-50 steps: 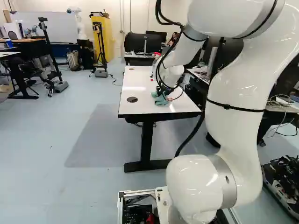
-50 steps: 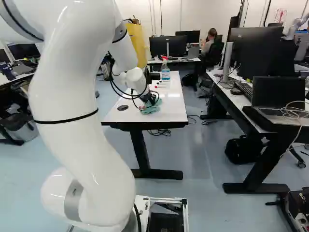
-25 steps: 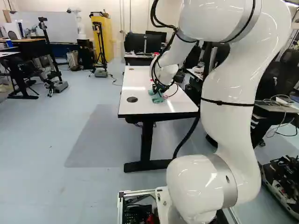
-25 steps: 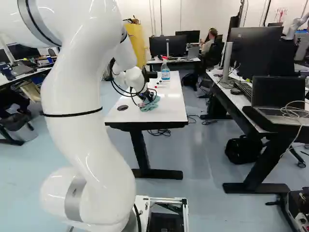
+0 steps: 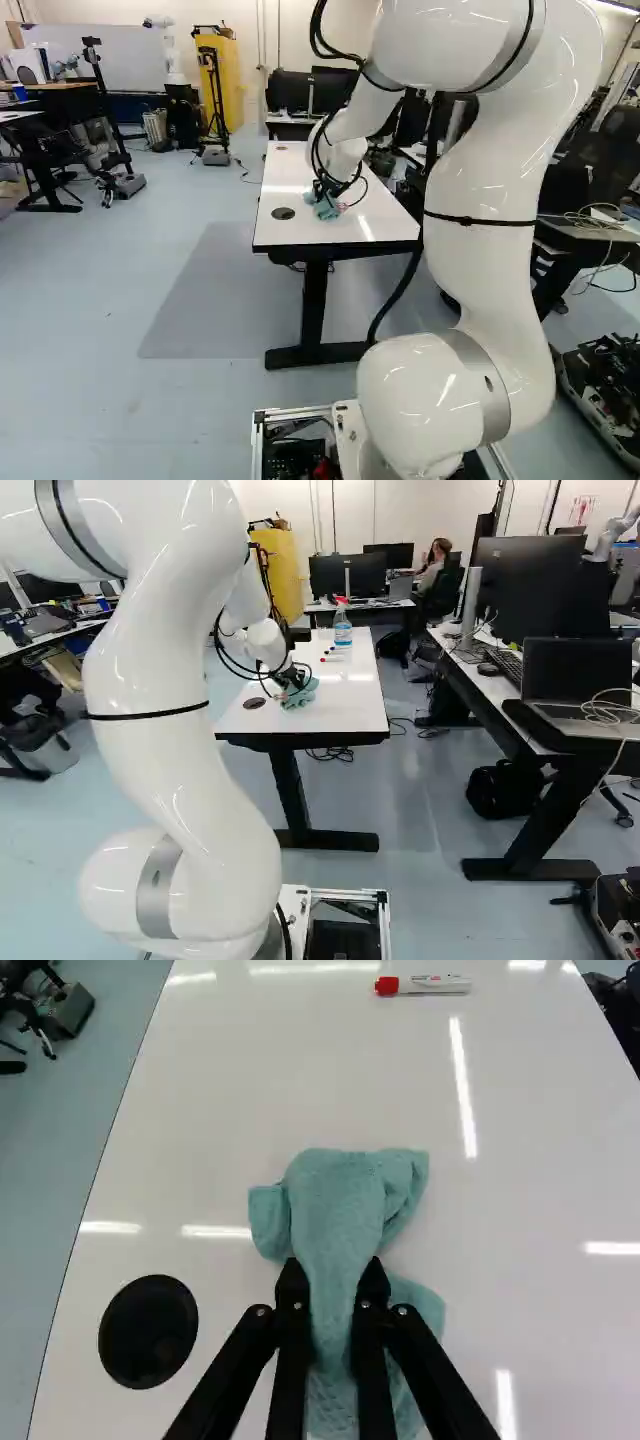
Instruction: Clean the table with the green towel
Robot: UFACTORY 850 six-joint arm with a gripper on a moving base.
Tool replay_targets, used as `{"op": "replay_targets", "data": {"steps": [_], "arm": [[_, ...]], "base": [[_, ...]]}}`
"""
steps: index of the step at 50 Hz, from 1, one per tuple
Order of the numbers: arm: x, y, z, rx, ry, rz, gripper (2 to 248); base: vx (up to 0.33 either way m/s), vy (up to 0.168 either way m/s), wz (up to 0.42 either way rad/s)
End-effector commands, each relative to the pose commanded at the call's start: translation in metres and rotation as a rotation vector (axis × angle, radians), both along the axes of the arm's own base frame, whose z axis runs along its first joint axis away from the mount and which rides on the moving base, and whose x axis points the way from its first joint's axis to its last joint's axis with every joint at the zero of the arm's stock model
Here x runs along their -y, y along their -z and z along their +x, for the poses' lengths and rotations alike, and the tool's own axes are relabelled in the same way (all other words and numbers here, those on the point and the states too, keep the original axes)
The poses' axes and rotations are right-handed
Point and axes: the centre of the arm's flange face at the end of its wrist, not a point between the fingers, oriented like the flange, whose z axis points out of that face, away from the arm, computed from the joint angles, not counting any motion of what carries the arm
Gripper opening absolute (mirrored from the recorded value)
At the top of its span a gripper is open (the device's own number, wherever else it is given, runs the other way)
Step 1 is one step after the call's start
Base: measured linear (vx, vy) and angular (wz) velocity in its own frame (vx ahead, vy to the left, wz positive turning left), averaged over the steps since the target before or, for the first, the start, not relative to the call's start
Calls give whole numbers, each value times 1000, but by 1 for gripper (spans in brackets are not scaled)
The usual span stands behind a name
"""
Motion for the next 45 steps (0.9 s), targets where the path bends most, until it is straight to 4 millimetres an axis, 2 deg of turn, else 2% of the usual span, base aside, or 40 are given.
{"op": "replay_targets", "data": {"steps": [17,36,45], "arm": [[-15,-1,-26,-13,-30,-1,48],[-3,-3,-58,-29,-14,-2,48],[-2,-6,-59,-23,-13,-2,48]], "base": [[0,0,0],[0,0,0],[0,0,0]]}}
